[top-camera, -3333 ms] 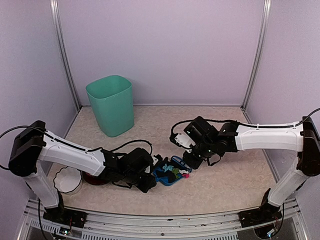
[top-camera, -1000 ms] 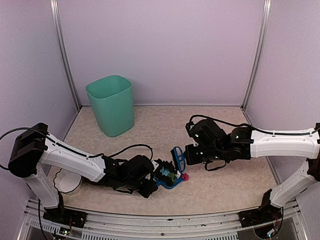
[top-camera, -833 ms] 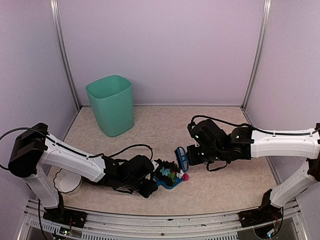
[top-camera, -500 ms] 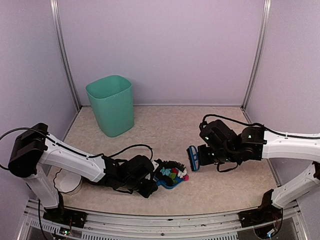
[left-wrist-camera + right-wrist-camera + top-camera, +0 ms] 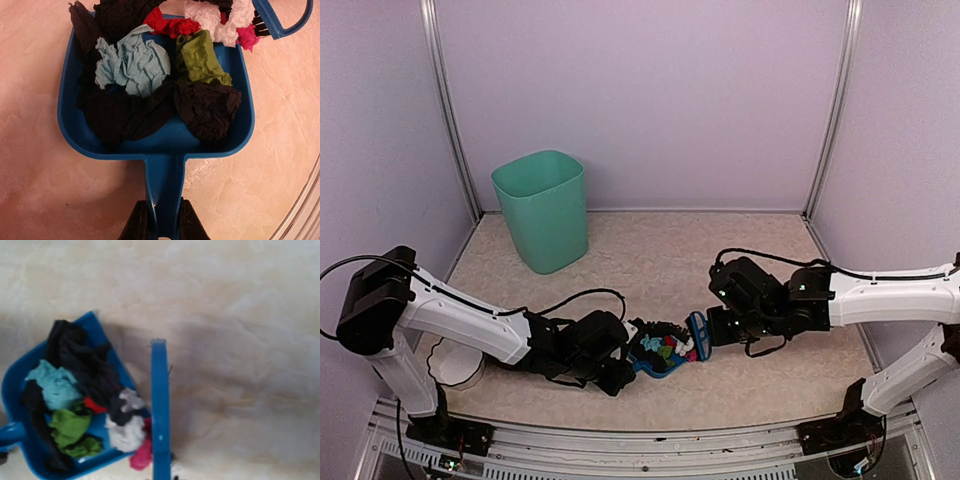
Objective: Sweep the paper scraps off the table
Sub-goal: Sweep the paper scraps into the dustpan.
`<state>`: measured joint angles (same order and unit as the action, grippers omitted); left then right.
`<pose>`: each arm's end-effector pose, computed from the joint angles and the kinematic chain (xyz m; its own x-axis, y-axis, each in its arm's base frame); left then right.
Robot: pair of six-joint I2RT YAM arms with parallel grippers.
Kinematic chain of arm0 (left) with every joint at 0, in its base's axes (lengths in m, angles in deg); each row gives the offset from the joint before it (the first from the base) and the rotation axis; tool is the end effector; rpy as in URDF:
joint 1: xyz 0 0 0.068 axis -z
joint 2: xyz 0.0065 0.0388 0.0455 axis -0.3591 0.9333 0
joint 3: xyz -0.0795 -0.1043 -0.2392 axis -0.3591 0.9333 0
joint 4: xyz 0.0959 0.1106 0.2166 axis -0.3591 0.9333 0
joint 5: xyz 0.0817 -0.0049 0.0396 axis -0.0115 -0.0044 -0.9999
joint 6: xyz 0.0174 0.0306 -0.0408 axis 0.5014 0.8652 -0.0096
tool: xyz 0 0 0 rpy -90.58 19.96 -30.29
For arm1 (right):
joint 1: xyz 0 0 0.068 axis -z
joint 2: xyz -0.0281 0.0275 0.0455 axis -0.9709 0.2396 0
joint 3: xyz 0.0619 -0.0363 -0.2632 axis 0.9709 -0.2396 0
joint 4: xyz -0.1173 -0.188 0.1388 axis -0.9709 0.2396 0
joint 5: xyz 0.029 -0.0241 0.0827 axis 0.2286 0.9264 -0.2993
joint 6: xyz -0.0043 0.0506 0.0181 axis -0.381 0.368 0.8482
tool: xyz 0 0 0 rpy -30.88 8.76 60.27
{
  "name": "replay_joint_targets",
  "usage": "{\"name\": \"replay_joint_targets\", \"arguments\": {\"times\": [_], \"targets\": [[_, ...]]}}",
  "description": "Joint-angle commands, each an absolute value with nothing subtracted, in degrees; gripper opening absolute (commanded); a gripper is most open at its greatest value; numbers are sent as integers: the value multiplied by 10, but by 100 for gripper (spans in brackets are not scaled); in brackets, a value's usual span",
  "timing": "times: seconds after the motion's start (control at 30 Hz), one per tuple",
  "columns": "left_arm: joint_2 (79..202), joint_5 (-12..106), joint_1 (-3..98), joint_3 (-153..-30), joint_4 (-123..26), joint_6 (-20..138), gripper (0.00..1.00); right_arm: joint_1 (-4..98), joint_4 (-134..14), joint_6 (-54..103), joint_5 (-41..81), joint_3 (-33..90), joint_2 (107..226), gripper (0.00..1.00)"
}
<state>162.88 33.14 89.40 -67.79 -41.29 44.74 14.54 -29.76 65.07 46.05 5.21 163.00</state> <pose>0.1228 -0.3000 0.1380 -0.6629 0.4989 -0.5583 0.6834 0.7077 -0.1791 0.1390 0.2330 0.2336 -0.8141 -0.0411 -0.5792 -0.2168 0.9468 0.2376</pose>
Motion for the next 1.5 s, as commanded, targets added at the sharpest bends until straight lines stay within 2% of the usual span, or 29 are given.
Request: {"name": "replay_joint_targets", "arguments": {"times": [0.0, 0.93, 1.47], "targets": [[1640, 340, 904, -676, -393, 442, 0, 137, -339, 643, 452, 73, 1647, 0], [1628, 333, 913, -669, -387, 440, 0, 117, -383, 607, 430, 112, 1684, 0], [1635, 315, 909, -660, -416, 435, 0, 116, -332, 627, 455, 76, 1630, 0]]}}
